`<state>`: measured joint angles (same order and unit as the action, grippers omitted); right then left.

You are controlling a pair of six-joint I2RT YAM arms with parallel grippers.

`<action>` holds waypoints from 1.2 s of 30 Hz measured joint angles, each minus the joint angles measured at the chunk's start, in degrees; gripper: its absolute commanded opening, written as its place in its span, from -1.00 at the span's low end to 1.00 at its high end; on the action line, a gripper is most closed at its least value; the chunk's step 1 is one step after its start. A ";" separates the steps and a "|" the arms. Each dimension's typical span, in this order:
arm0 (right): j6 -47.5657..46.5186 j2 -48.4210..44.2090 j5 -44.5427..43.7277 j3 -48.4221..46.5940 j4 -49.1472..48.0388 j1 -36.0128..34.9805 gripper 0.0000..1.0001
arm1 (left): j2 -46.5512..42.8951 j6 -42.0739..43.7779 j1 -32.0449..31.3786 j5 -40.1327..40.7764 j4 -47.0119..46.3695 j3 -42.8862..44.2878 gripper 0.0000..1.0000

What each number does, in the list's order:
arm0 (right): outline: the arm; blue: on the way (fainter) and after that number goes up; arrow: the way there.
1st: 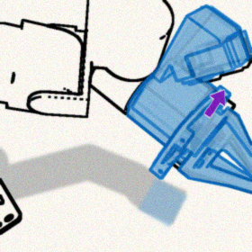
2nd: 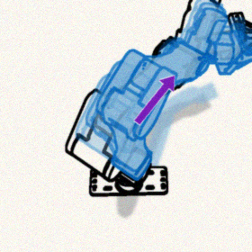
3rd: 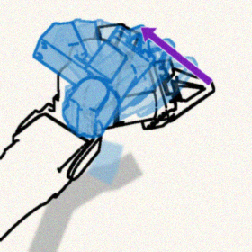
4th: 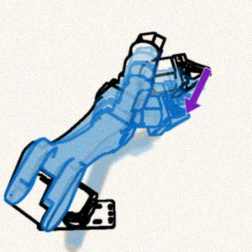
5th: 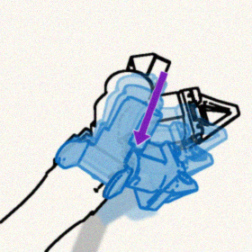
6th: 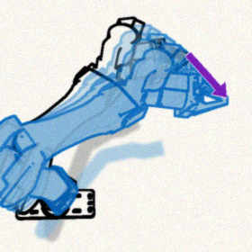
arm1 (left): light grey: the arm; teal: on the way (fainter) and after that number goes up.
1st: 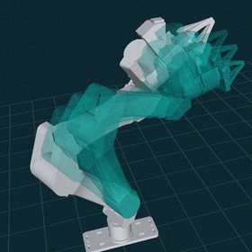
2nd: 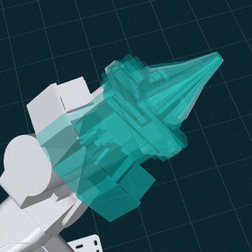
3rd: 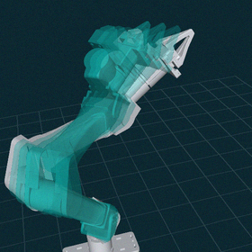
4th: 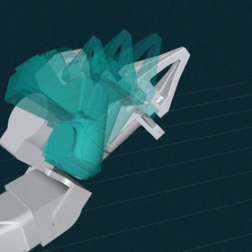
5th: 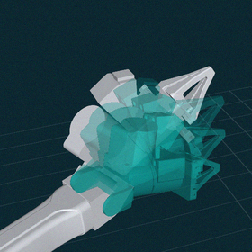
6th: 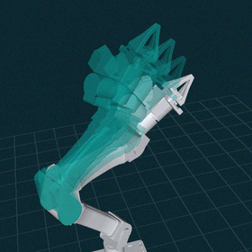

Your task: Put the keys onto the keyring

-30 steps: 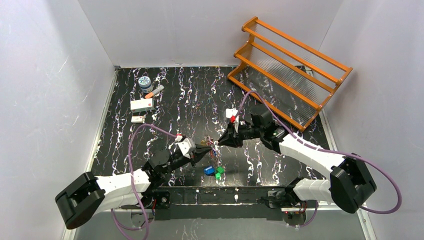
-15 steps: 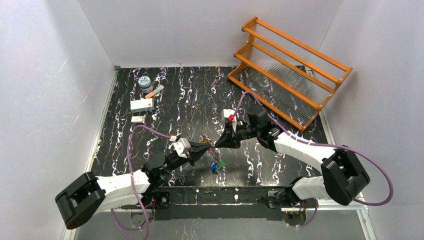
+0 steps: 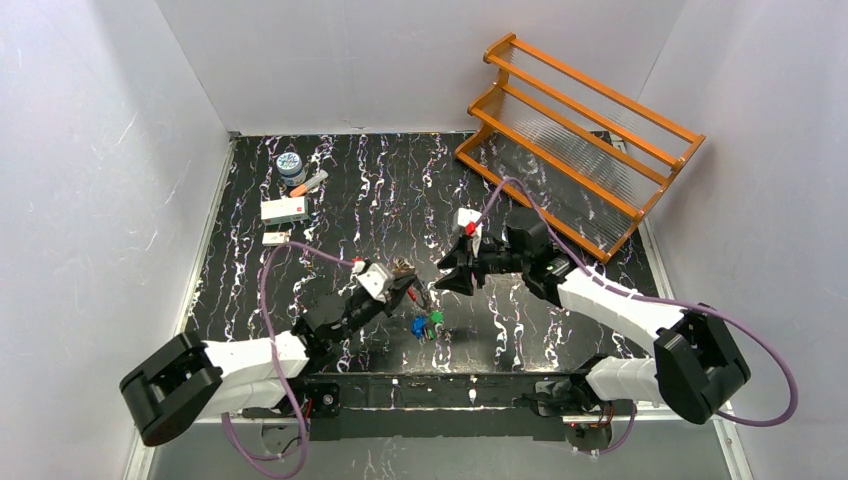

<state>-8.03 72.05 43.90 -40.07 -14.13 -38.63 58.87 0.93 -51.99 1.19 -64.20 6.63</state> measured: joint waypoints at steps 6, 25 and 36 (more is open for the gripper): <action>1.99 -3.26 -3.93 4.09 -1.70 2.91 0.42 | 9.57 4.07 0.07 3.58 2.58 7.80 -1.00; 8.44 -7.78 -6.16 9.09 -5.46 10.73 0.55 | 29.86 2.86 9.94 -1.44 -2.29 21.59 -1.00; 9.46 -6.40 -4.68 9.11 -5.55 11.63 0.61 | 26.45 1.42 11.21 2.82 -5.07 12.81 -0.42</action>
<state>1.43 65.65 39.22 -30.96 -19.68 -27.00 85.32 2.35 -40.77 4.01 -69.28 19.44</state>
